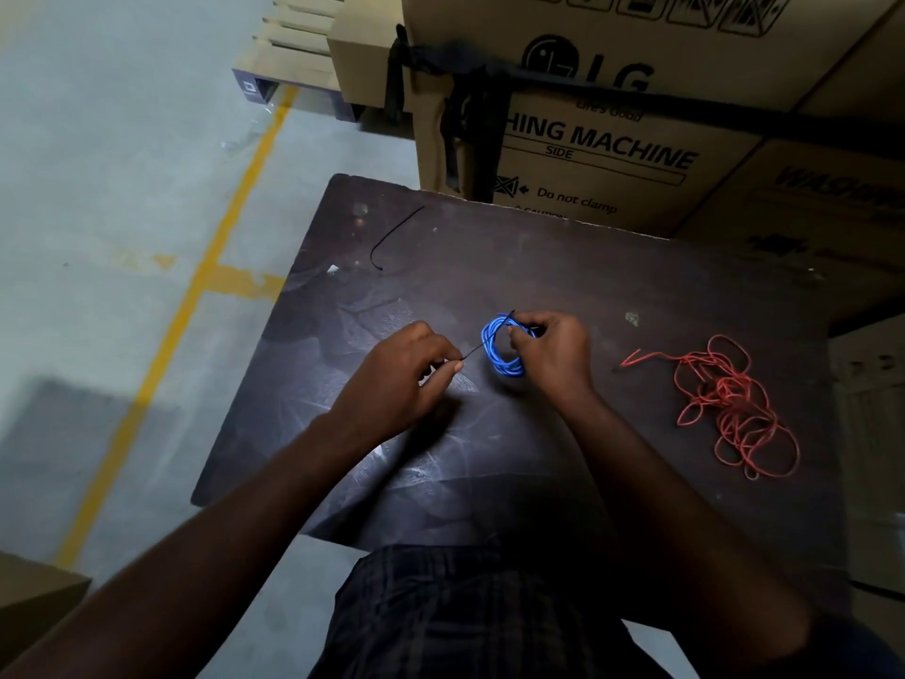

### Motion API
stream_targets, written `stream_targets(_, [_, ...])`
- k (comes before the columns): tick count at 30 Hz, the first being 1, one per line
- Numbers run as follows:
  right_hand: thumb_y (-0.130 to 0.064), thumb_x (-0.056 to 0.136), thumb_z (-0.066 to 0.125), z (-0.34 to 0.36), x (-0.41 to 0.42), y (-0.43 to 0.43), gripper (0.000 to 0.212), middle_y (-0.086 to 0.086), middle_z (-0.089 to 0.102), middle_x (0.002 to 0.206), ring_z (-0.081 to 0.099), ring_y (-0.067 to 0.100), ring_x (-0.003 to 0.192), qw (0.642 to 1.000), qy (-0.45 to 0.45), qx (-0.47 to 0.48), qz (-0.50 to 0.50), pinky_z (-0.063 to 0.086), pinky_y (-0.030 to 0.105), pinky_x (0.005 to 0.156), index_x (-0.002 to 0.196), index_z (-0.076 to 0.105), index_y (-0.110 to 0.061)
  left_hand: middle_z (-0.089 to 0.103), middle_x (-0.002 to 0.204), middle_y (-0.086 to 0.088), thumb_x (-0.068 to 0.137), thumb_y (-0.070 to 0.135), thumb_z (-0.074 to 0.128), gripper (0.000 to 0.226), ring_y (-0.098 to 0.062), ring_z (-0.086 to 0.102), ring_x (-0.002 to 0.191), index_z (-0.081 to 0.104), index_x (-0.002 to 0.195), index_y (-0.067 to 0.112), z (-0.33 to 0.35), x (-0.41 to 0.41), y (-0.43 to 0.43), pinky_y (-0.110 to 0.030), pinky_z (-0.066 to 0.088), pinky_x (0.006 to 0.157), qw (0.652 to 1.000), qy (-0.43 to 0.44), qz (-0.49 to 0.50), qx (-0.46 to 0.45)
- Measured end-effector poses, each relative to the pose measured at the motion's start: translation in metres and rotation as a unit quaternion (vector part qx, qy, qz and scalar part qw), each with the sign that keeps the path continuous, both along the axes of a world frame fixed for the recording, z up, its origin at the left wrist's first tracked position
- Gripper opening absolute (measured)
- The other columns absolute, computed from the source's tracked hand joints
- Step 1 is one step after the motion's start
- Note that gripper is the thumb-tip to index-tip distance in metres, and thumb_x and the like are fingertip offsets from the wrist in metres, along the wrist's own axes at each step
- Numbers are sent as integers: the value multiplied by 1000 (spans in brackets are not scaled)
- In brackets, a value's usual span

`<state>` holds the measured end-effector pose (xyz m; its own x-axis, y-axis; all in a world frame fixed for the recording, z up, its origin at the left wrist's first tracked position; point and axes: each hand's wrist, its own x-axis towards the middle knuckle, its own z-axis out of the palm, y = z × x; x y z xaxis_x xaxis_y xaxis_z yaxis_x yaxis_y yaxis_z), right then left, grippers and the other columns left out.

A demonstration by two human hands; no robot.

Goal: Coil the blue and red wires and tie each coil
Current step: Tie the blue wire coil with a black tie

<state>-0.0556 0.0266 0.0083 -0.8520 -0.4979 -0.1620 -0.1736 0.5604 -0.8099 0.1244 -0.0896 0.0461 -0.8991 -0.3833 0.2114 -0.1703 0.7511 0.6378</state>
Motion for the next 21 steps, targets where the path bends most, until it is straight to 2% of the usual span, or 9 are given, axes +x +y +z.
stream_targets(2, [-9, 79, 69, 1, -2, 3, 22, -1, 74, 96, 61, 1, 73, 1000, 0, 8, -9, 40, 3, 66, 100, 76, -9, 55, 84, 6, 90, 22, 66, 5, -4, 53, 69, 69, 92, 19, 3, 0, 4, -17, 44, 63, 1000, 2, -7, -2])
stream_targets(4, [-8, 79, 68, 2, -4, 6, 24, 1, 74, 99, 61, 2, 76, 1000, 2, 14, -18, 38, 4, 66, 102, 75, -9, 55, 84, 5, 90, 21, 66, 4, 0, 50, 69, 69, 91, 18, 5, 0, 6, -13, 41, 64, 1000, 5, -14, -2])
stream_targets(7, [-7, 79, 67, 4, -5, 9, 24, 2, 74, 99, 59, 2, 72, 999, 1, 19, -26, 36, -1, 61, 102, 75, -9, 55, 83, 5, 89, 22, 66, 4, -3, 51, 68, 68, 89, 19, 7, 0, 11, -18, 43, 63, 1000, -2, -17, -1])
stream_targets(10, [-8, 80, 68, 5, -5, 11, 24, 1, 74, 100, 61, 2, 78, 999, 3, 20, -29, 38, 5, 67, 103, 75, -11, 55, 81, 5, 88, 23, 65, 4, -5, 51, 68, 67, 87, 20, 7, -3, 16, -24, 46, 62, 1000, -14, -18, -5])
stream_targets(15, [-8, 79, 67, 6, -3, 13, 24, -2, 74, 99, 59, 0, 73, 999, 8, 15, -28, 33, -5, 60, 102, 75, -11, 54, 80, 4, 86, 20, 66, 3, -1, 44, 66, 67, 85, 17, 4, -11, 24, -18, 40, 63, 999, -32, -6, -12])
stream_targets(18, [-7, 79, 67, 8, 2, 12, 24, -1, 74, 98, 58, -1, 69, 1000, 8, 8, -18, 34, -5, 61, 101, 75, -11, 55, 82, 3, 87, 22, 64, 5, -7, 52, 68, 66, 86, 18, -3, -22, 25, -26, 46, 65, 999, -47, 14, -9])
stream_targets(21, [-6, 77, 67, 10, 9, 9, 24, 1, 74, 98, 61, 2, 79, 1000, 19, -12, 2, 36, -3, 67, 100, 76, -10, 57, 84, 1, 86, 21, 66, 5, -13, 57, 71, 67, 88, 16, -11, -35, 25, -31, 49, 68, 998, -48, 36, -8])
